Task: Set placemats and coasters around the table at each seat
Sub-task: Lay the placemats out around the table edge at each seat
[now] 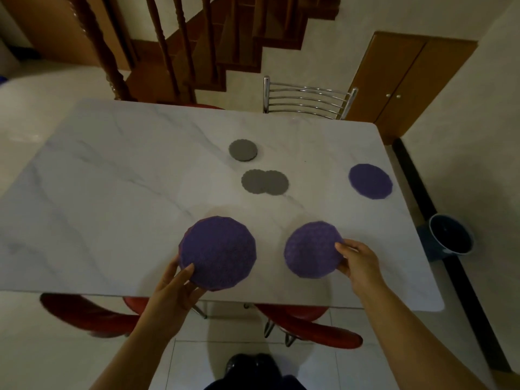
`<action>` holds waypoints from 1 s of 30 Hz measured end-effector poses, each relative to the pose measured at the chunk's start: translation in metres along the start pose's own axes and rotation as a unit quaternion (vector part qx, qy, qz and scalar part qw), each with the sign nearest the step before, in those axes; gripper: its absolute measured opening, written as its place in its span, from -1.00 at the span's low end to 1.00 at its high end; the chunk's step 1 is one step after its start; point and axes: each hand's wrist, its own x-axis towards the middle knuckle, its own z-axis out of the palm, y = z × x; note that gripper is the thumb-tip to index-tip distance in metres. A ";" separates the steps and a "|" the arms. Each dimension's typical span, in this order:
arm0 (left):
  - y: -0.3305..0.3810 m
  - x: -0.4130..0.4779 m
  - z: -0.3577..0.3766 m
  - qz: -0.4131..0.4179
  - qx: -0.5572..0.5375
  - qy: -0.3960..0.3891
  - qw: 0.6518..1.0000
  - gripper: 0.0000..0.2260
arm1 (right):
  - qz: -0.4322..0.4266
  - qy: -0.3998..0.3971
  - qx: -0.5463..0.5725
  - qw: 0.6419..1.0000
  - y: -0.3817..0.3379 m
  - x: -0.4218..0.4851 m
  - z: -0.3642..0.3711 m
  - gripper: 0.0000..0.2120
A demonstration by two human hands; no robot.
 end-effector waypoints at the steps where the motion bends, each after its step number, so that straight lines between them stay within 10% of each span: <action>1: -0.001 -0.002 -0.001 0.003 0.002 0.003 1.000 -0.62 | 0.005 0.009 -0.002 1.000 0.006 0.007 -0.001 -0.78; 13: -0.004 -0.020 0.017 0.003 0.017 0.010 1.000 -0.62 | -0.068 0.088 -0.323 0.940 0.036 0.028 -0.007 -0.61; 22: 0.000 -0.028 0.030 0.028 0.004 0.002 1.000 -0.61 | -0.105 -0.327 -0.242 0.907 0.008 -0.064 0.094 -0.58; 30: 0.003 -0.046 0.024 0.055 -0.012 0.060 0.997 -0.55 | -0.186 -0.366 -0.234 0.881 0.010 -0.081 0.132 -0.75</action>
